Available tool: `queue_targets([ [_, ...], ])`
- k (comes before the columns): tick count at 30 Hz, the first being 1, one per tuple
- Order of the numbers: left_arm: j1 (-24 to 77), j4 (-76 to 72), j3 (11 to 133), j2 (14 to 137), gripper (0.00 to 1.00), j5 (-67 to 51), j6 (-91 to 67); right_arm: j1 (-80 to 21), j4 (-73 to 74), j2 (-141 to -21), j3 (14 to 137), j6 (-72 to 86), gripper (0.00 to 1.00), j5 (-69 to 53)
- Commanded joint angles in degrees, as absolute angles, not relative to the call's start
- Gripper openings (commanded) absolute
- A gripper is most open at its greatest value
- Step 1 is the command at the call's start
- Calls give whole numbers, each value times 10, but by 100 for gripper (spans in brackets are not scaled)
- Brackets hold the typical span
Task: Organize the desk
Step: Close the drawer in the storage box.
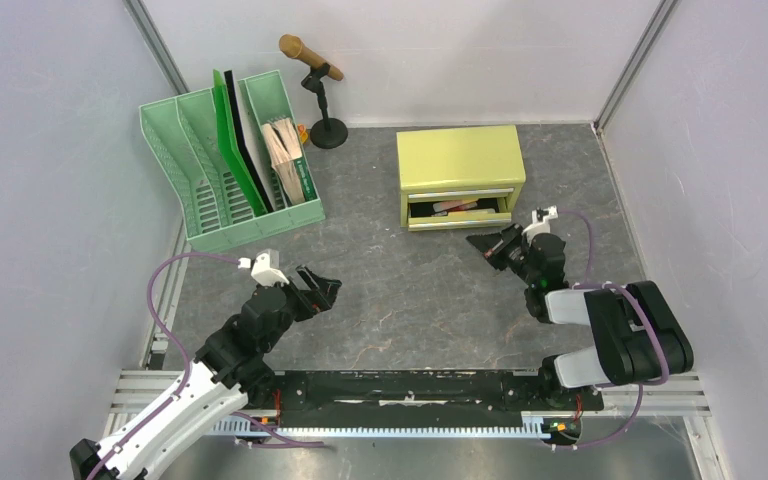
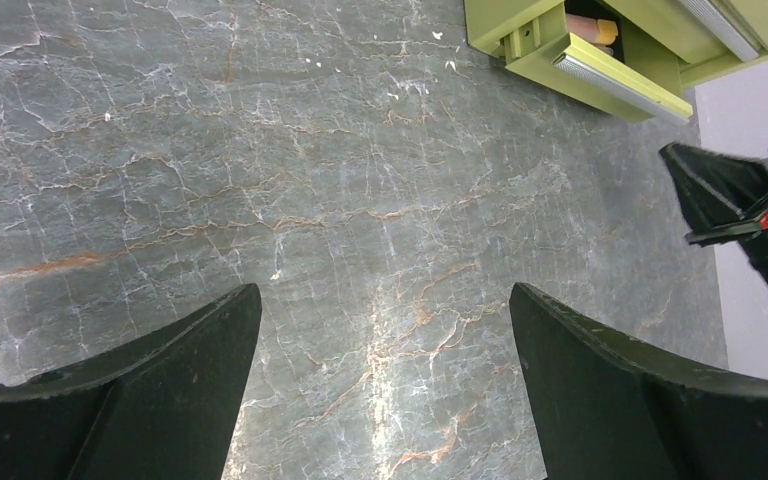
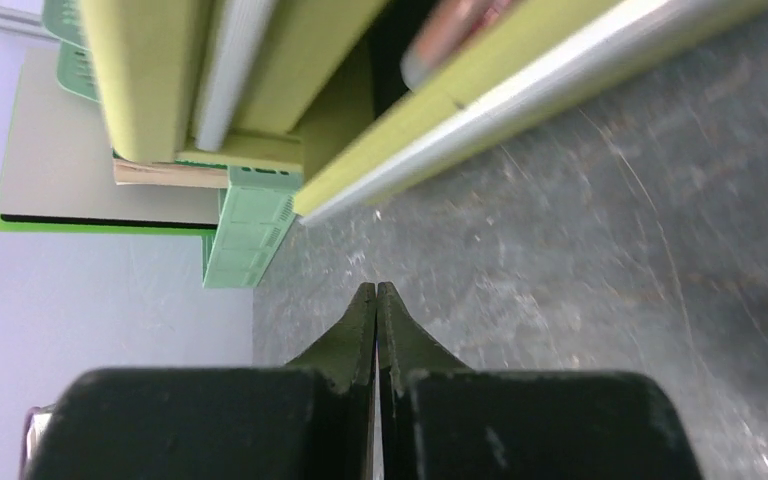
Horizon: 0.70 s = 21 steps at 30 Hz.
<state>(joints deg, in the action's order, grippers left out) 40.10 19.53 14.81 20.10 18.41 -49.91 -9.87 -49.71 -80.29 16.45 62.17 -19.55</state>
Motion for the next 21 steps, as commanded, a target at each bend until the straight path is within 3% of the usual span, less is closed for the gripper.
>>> queue_targets([
  [1, 399, 172, 155, 198, 100, 195, -500, -100, -636, -843, 119, 715, 0, -199],
  [8, 399, 190, 177, 226, 100, 212, -461, -100, -775, -948, 103, 789, 0, -201],
  [21, 399, 234, 252, 326, 100, 218, -346, -99, -771, -1022, 163, 786, 0, -181],
])
